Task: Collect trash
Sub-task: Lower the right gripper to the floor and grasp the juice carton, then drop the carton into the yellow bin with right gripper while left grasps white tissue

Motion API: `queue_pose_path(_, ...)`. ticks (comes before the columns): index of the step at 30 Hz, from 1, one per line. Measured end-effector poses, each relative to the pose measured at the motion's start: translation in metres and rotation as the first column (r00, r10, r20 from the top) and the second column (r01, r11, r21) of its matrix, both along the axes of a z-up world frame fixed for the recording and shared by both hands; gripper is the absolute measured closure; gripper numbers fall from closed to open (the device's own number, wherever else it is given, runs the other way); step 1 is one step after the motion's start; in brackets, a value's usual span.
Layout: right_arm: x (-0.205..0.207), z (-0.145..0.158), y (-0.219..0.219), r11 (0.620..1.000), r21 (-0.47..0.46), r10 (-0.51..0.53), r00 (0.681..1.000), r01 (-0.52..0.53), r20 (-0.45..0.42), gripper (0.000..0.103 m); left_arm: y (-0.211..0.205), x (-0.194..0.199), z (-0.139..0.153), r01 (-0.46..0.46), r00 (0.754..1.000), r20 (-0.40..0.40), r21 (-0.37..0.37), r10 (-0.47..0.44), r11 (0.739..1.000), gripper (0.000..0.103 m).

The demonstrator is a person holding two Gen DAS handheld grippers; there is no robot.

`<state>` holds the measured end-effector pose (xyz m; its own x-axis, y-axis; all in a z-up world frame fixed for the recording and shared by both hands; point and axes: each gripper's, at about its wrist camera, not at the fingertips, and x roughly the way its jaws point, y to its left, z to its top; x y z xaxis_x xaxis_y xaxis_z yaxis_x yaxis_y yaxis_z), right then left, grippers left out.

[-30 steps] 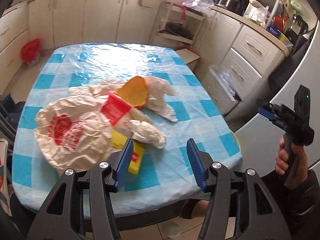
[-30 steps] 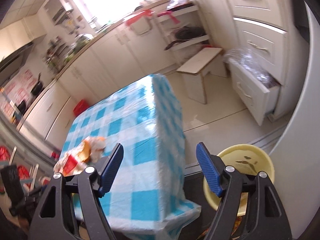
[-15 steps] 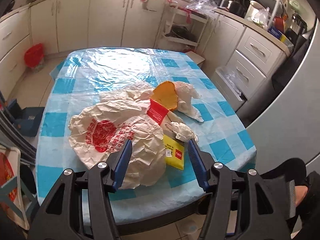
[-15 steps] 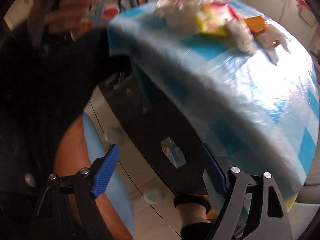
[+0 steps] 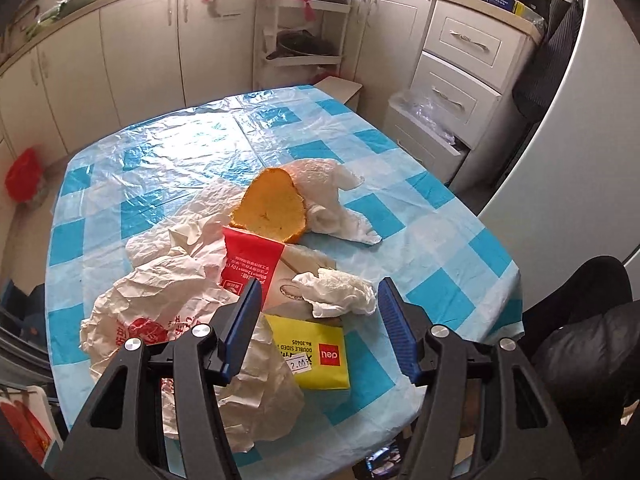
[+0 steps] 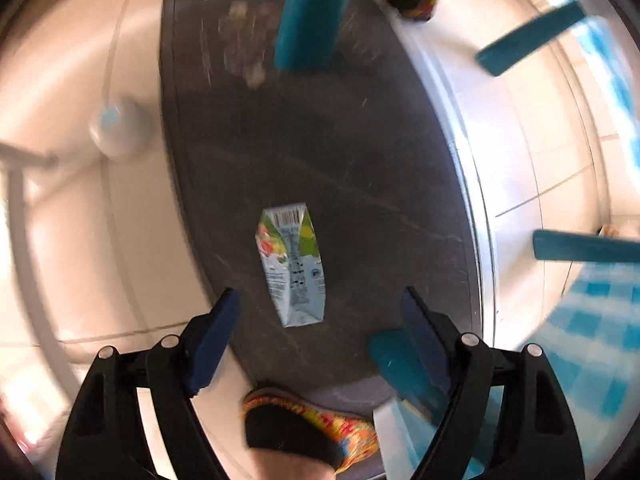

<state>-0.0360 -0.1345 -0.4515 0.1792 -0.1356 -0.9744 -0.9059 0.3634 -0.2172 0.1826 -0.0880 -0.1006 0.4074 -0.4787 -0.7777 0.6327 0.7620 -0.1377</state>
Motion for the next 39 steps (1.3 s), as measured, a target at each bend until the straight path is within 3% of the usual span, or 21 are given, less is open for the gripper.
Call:
queue_pose_path(3,-0.015,-0.046,0.006,0.993,-0.070,0.094,0.996,-0.094,-0.003,0.024,0.006,0.004,-0.003,0.006,1.000,-0.015,0.008,-0.005,1.000,0.046)
queue_pose_path(6,-0.018,-0.072,0.006,0.990,-0.077,0.111,0.993,-0.114,-0.048,0.024,0.008,0.007,-0.005,0.013,1.000,-0.028,0.025,-0.012,1.000,0.046)
queue_pose_path(13,0.015,-0.101,-0.006,0.999,-0.050,-0.011,0.995,0.006,-0.104,0.024,-0.003,0.013,-0.002,0.044,0.998,-0.038,0.037,-0.043,0.998,0.045)
queue_pose_path(20,0.047,-0.129,-0.013,0.992,-0.034,-0.126,0.977,0.122,-0.174,0.024,-0.030,0.007,-0.018,0.147,0.988,-0.056,0.137,-0.141,0.980,0.045)
queue_pose_path(21,0.050,-0.133,-0.016,0.990,-0.036,-0.138,0.975,0.133,-0.177,0.025,-0.032,0.008,-0.020,0.150,0.988,-0.067,0.132,-0.142,0.980,0.045)
queue_pose_path(23,0.056,-0.140,-0.019,0.988,-0.041,-0.152,0.969,0.147,-0.195,0.038,-0.036,0.010,-0.025,0.146,0.988,-0.073,0.132,-0.137,0.980,0.045)
queue_pose_path(24,0.058,-0.142,-0.020,0.988,-0.051,-0.155,0.968,0.147,-0.199,0.038,-0.038,0.012,-0.028,0.140,0.988,-0.079,0.135,-0.131,0.981,0.045)
queue_pose_path(27,0.064,-0.141,-0.020,0.987,-0.047,-0.162,0.961,0.155,-0.226,0.041,-0.043,0.017,-0.037,0.119,0.990,-0.094,0.126,-0.108,0.985,0.046)
queue_pose_path(30,0.067,-0.132,-0.017,0.988,-0.044,-0.153,0.961,0.146,-0.231,0.042,-0.051,0.019,-0.044,0.105,0.992,-0.085,0.163,-0.092,0.981,0.046)
queue_pose_path(32,0.068,-0.123,-0.012,0.990,-0.034,-0.143,0.963,0.139,-0.230,0.042,-0.056,0.020,-0.047,0.095,0.994,-0.071,0.179,-0.084,0.979,0.055)
queue_pose_path(33,0.069,-0.118,-0.010,0.991,-0.029,-0.137,0.963,0.134,-0.231,0.042,-0.057,0.021,-0.048,0.093,0.994,-0.076,0.178,-0.081,0.980,0.067)
queue_pose_path(36,0.069,-0.098,0.000,0.994,-0.013,-0.111,0.969,0.111,-0.222,0.042,-0.056,0.026,-0.047,0.072,0.993,-0.107,0.133,-0.058,0.989,0.082)
queue_pose_path(39,0.075,-0.073,0.010,0.995,-0.001,-0.099,0.970,0.101,-0.223,0.042,-0.053,0.030,-0.044,0.034,0.992,-0.125,0.088,-0.023,0.996,0.085)
